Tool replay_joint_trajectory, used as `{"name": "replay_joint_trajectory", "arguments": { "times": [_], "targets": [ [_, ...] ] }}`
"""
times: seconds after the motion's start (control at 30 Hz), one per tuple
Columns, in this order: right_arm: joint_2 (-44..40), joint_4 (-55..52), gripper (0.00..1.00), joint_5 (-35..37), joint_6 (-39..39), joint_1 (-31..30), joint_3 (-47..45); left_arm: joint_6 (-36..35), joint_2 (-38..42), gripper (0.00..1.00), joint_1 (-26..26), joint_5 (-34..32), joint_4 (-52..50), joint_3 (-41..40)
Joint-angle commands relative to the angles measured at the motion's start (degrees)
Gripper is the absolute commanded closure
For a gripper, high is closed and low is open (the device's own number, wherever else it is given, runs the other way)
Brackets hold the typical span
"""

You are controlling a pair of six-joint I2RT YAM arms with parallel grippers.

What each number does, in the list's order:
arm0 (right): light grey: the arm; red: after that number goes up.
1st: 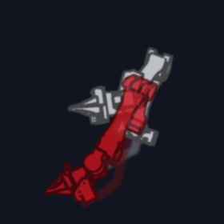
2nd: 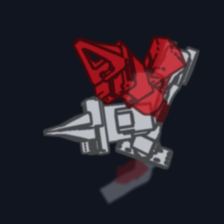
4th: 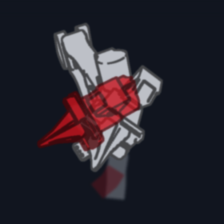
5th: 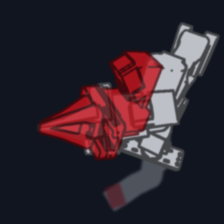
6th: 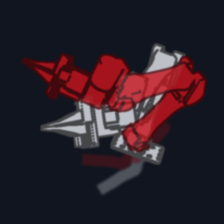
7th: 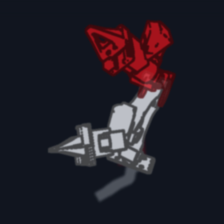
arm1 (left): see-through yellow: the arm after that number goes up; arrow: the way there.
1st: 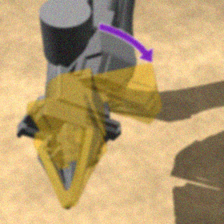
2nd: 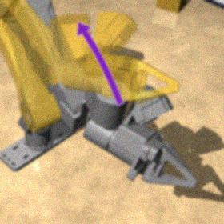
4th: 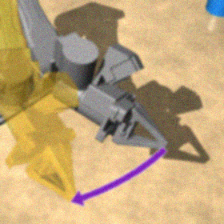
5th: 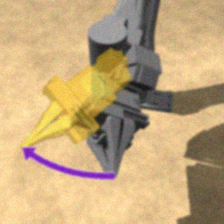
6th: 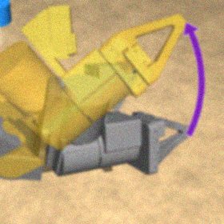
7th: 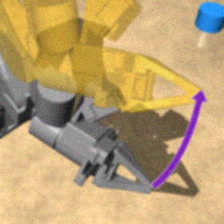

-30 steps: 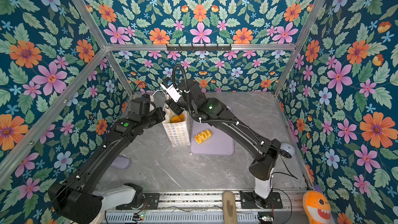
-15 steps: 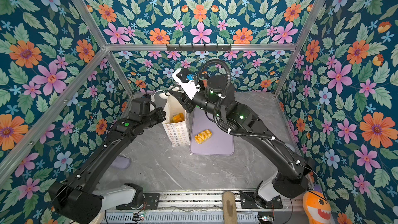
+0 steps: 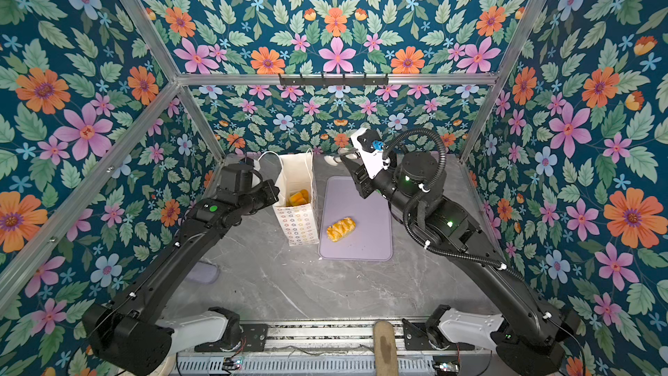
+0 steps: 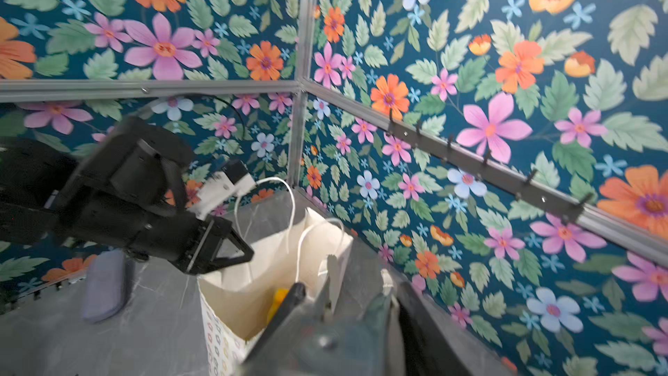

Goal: Pack bread into a paper bag
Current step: Rotate the bread on the tray.

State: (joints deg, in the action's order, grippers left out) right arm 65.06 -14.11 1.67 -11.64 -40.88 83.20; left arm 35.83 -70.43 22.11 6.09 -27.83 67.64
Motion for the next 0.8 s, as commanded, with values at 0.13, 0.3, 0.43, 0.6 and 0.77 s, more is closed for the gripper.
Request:
{"name": "replay_joint_trajectory", "arguments": {
  "times": [0.13,0.3,0.43,0.6,0.77],
  "targets": [
    [-5.46,0.64,0.59,1.19,7.39,5.21,-12.68,-0.27,0.30,0.94,-0.04,0.24,0.13,-0.18],
    [-7.22,2.64,0.60,0.42,11.28,6.56,-21.21,-0.28,0.12,0.94,-0.01,0.33,0.39,-0.40],
    [-6.06,4.91,0.61,-2.14,15.05,6.78,-26.15,-0.27,0.44,0.95,-0.04,0.18,0.65,-0.89],
    [-3.35,10.90,0.59,-5.25,21.31,6.70,-31.53,-0.04,1.42,0.95,0.00,-0.46,1.00,-1.53],
    [-2.15,17.93,0.56,-6.71,27.38,6.69,-36.09,-0.04,1.52,0.95,-0.05,-0.37,0.85,-1.72]
  ]
}}
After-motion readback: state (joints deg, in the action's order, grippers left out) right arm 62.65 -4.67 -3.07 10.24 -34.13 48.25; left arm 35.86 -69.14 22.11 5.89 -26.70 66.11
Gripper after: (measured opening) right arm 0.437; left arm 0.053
